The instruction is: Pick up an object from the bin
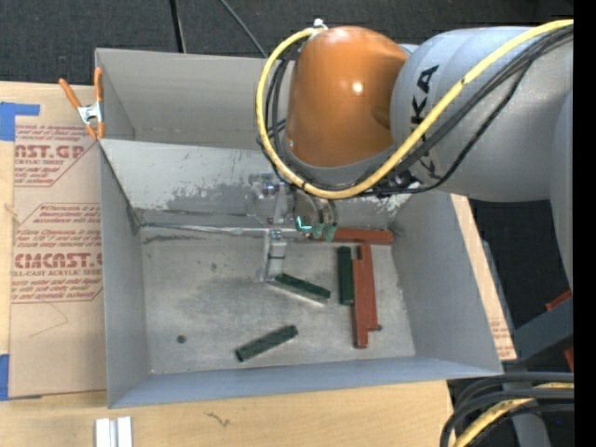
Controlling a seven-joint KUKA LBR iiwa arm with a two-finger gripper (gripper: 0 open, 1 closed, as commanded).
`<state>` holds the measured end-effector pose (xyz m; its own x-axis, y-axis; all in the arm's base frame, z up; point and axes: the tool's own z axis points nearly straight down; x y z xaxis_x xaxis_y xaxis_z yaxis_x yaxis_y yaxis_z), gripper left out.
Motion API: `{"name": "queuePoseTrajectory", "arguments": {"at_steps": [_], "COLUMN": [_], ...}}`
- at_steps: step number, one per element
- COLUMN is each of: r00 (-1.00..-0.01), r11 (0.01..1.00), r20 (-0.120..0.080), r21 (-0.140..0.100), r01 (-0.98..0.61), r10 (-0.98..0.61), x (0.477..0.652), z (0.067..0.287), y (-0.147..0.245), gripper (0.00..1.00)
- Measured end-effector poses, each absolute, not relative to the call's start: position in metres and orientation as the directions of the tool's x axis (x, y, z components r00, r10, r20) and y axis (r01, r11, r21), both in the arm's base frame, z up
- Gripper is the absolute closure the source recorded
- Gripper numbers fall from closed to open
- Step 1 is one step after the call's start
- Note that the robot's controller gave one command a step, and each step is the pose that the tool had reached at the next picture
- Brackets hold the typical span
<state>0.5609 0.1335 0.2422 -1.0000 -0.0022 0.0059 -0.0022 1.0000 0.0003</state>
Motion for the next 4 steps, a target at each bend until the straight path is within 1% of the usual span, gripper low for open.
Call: {"name": "queuePoseTrajectory", "arguments": {"at_steps": [1,2,3,4], "r00": [-0.989,-0.961,-0.928,-0.881], "r11": [0.989,0.961,0.928,0.881], "r20": [0.006,-0.002,-0.001,0.000], "r21": [-0.002,0.001,0.001,0.001], "r01": [0.150,0.275,0.374,0.473], "r10": [0.150,0.275,0.374,0.473], "x": [0.539,0.530,0.538,0.555], "z": [0.066,0.100,0.100,0.069], "y": [0.022,0.017,0.027,0.028], "gripper": [0.00,0.00,0.00,0.00]}}
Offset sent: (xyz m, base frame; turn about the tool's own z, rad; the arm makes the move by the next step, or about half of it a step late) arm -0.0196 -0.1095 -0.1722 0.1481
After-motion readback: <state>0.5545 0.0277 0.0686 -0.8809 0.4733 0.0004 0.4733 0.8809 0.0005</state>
